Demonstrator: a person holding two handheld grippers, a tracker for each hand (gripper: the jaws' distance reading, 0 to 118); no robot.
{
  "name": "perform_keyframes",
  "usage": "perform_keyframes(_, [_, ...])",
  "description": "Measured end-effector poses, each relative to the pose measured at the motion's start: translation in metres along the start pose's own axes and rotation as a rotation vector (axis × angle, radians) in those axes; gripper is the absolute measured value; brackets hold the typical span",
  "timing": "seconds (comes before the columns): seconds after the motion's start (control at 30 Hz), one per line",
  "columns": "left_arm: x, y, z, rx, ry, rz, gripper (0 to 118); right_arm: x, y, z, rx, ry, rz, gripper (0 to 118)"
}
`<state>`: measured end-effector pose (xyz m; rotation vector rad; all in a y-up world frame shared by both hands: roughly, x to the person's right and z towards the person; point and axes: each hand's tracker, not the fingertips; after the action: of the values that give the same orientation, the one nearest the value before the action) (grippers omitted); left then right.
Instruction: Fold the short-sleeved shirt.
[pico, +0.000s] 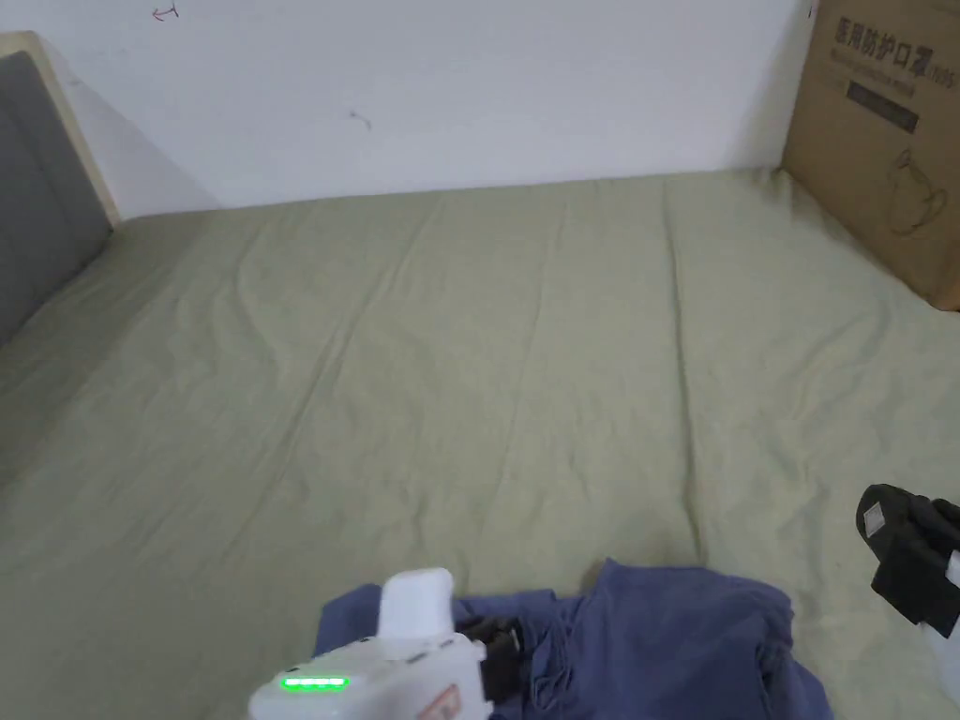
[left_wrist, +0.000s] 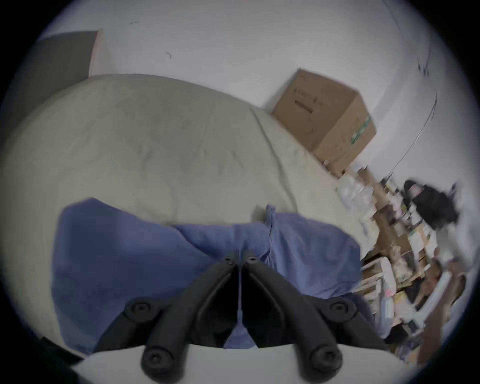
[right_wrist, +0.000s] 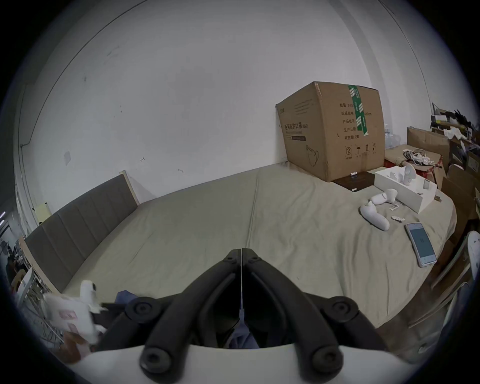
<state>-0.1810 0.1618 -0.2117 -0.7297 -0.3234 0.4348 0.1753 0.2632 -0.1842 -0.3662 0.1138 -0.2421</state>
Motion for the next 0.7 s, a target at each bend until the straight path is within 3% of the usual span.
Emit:
perform_keyframes(0.13, [-0.063, 0.028, 0.057, 0.147, -0.094, 0.205, 4, -0.008, 0.002, -0.003, -0.002, 0.016, 0.021, 0])
perform_keyframes(0.17, [-0.081, 0.036, 0.066, 0.164, -0.119, 0.261, 9, -0.01, 0.002, -0.004, -0.002, 0.019, 0.023, 0])
perform_keyframes(0.2, [-0.101, 0.04, 0.074, 0.163, -0.14, 0.31, 29, -0.012, 0.001, -0.005, -0.003, 0.021, 0.022, 0])
perform_keyframes(0.3, [-0.145, 0.042, 0.082, 0.085, -0.129, 0.417, 118, -0.018, 0.0, -0.01, -0.01, 0.034, 0.016, 0])
perform_keyframes(0.37, [-0.164, 0.034, 0.08, 0.019, -0.144, 0.458, 117, -0.022, -0.003, -0.012, -0.019, 0.044, 0.017, 0])
perform_keyframes(0.5, [-0.175, 0.007, 0.046, -0.088, -0.28, 0.669, 118, -0.029, -0.006, -0.013, -0.04, 0.055, 0.046, 0])
perform_keyframes(0.63, [-0.17, -0.001, 0.015, -0.072, -0.421, 0.7, 115, -0.031, -0.004, -0.012, -0.044, 0.051, 0.059, 0])
perform_keyframes(0.67, [-0.166, 0.0, 0.01, -0.098, -0.405, 0.697, 108, -0.032, -0.002, -0.012, -0.042, 0.047, 0.062, 0])
perform_keyframes(0.7, [-0.165, 0.001, 0.004, -0.113, -0.374, 0.698, 77, -0.032, -0.001, -0.012, -0.04, 0.045, 0.062, 0])
